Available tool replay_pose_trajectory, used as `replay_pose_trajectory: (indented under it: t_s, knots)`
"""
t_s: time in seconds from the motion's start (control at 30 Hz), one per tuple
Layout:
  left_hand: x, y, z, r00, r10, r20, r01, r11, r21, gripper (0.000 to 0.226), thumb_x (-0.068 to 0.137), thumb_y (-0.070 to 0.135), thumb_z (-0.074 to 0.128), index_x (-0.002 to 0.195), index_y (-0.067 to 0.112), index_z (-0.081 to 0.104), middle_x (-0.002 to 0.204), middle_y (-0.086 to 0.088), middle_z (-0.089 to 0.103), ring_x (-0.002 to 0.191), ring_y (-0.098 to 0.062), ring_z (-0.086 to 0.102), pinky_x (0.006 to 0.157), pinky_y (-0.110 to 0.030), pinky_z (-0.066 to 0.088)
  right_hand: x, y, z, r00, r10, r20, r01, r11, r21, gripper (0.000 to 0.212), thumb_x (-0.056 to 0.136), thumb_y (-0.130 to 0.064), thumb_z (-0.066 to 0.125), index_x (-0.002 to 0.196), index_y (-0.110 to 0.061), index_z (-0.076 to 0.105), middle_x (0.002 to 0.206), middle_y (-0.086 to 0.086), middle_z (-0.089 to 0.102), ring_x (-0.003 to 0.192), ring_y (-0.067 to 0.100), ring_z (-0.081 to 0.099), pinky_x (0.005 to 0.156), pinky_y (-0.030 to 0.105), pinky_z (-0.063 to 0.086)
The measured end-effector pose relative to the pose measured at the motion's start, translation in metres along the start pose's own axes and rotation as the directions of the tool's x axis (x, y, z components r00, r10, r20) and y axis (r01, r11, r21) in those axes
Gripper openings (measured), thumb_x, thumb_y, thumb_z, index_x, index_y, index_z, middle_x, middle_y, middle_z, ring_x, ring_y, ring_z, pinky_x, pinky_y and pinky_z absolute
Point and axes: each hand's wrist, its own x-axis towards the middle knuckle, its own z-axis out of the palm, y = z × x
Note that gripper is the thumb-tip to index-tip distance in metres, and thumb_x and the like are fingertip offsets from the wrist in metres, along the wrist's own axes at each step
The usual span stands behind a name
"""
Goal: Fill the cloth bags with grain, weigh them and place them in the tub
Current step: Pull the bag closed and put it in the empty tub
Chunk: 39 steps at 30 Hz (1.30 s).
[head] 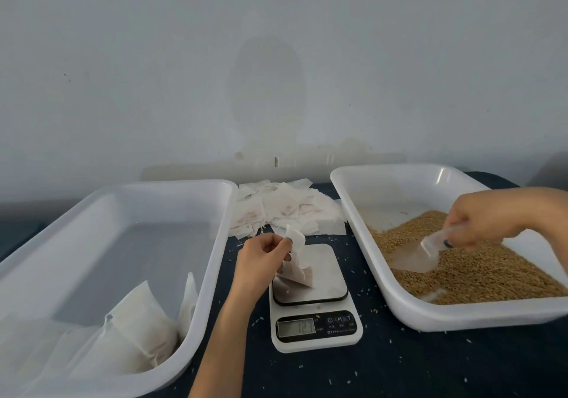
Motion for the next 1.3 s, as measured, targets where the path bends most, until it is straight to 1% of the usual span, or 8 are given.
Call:
replay_pose_trajectory:
  t_s: [0.27, 0.47, 0.6, 0.73, 0.83, 0.97, 1.13, 1.3]
  knots:
    - [0.002, 0.002, 0.000, 1.000, 0.000, 0.025, 0.001, 1.000, -0.011, 0.020, 0.091, 0.025, 0.063, 0.075, 0.016, 0.069, 0.061, 0.009, 0.066, 0.047, -0.001, 0.051, 0.051, -0.017, 0.040, 0.056, -0.012, 0.050, 0.996, -0.018, 0.089, 0.002, 0.983, 0.182, 0.011, 0.099, -0.012, 0.052, 0.109, -0.015, 0.048, 0.096, 0.003, 0.063, 0.067, 0.009, 0.060, 0.058, 0.017, 0.051]
    - [0.002, 0.005, 0.000, 0.999, 0.028, 0.021, -0.028, 0.999, 0.019, 0.020, 0.090, 0.028, 0.065, 0.075, 0.015, 0.068, 0.056, 0.011, 0.063, 0.046, 0.001, 0.051, 0.047, -0.011, 0.039, 0.071, -0.001, 0.058, 0.998, -0.002, 0.068, -0.021, 0.945, 0.326, 0.009, 0.099, -0.010, 0.052, 0.108, -0.009, 0.053, 0.091, 0.006, 0.064, 0.069, 0.014, 0.058, 0.061, 0.021, 0.050]
    - [-0.001, 0.005, -0.002, 0.999, 0.052, 0.007, -0.052, 0.998, 0.031, 0.021, 0.091, 0.029, 0.065, 0.076, 0.014, 0.069, 0.059, 0.009, 0.066, 0.046, 0.001, 0.052, 0.048, -0.009, 0.040, 0.074, 0.013, 0.066, 0.993, 0.079, -0.088, -0.032, 0.898, 0.438, 0.030, 0.103, -0.032, 0.045, 0.103, -0.005, 0.058, 0.074, 0.004, 0.060, 0.055, 0.014, 0.051, 0.052, 0.024, 0.044]
    - [-0.001, 0.009, -0.004, 0.998, 0.065, 0.025, -0.065, 0.997, 0.035, 0.017, 0.092, 0.025, 0.063, 0.079, 0.016, 0.070, 0.065, 0.008, 0.070, 0.047, 0.002, 0.054, 0.050, -0.008, 0.041, 0.066, 0.020, 0.071, 0.909, 0.147, -0.390, 0.049, 0.892, 0.450, 0.035, 0.101, -0.046, 0.037, 0.093, -0.019, 0.058, 0.079, 0.003, 0.066, 0.058, 0.014, 0.055, 0.051, 0.026, 0.043]
    - [0.001, 0.011, -0.003, 0.996, 0.083, 0.043, -0.086, 0.994, 0.067, 0.018, 0.093, 0.023, 0.060, 0.078, 0.020, 0.069, 0.066, 0.009, 0.070, 0.048, 0.002, 0.055, 0.050, -0.008, 0.040, 0.055, 0.015, 0.063, 0.807, 0.052, -0.588, 0.258, 0.865, 0.431, 0.040, 0.094, -0.058, 0.035, 0.088, -0.028, 0.061, 0.067, -0.003, 0.064, 0.052, 0.011, 0.057, 0.047, 0.022, 0.040]
    - [0.003, 0.012, -0.001, 0.994, 0.093, 0.056, -0.099, 0.989, 0.107, 0.024, 0.096, 0.022, 0.055, 0.074, 0.019, 0.065, 0.062, 0.010, 0.066, 0.049, 0.000, 0.054, 0.051, -0.012, 0.040, 0.041, -0.008, 0.049, 0.790, -0.178, -0.586, 0.534, 0.668, 0.517, 0.042, 0.080, -0.058, 0.043, 0.095, -0.030, 0.070, 0.052, -0.010, 0.060, 0.038, 0.000, 0.042, 0.038, 0.013, 0.031]
    - [0.004, 0.013, 0.000, 0.988, 0.145, 0.061, -0.152, 0.980, 0.129, 0.033, 0.099, 0.026, 0.051, 0.066, 0.022, 0.054, 0.056, 0.014, 0.056, 0.050, -0.003, 0.051, 0.052, -0.016, 0.039, 0.036, -0.035, 0.022, 0.754, -0.444, -0.484, 0.643, 0.651, 0.404, 0.045, 0.074, -0.062, 0.050, 0.095, -0.029, 0.073, 0.055, -0.007, 0.062, 0.042, 0.002, 0.044, 0.041, 0.014, 0.034]
    - [0.003, 0.013, 0.001, 0.978, 0.159, 0.136, -0.171, 0.982, 0.076, 0.032, 0.102, 0.026, 0.049, 0.072, 0.017, 0.051, 0.057, 0.016, 0.051, 0.056, -0.004, 0.049, 0.056, -0.017, 0.037, 0.038, -0.049, 0.000, 0.762, -0.500, -0.412, 0.637, 0.693, 0.338, 0.045, 0.070, -0.066, 0.054, 0.093, -0.033, 0.076, 0.059, -0.006, 0.065, 0.043, 0.005, 0.046, 0.041, 0.014, 0.035]
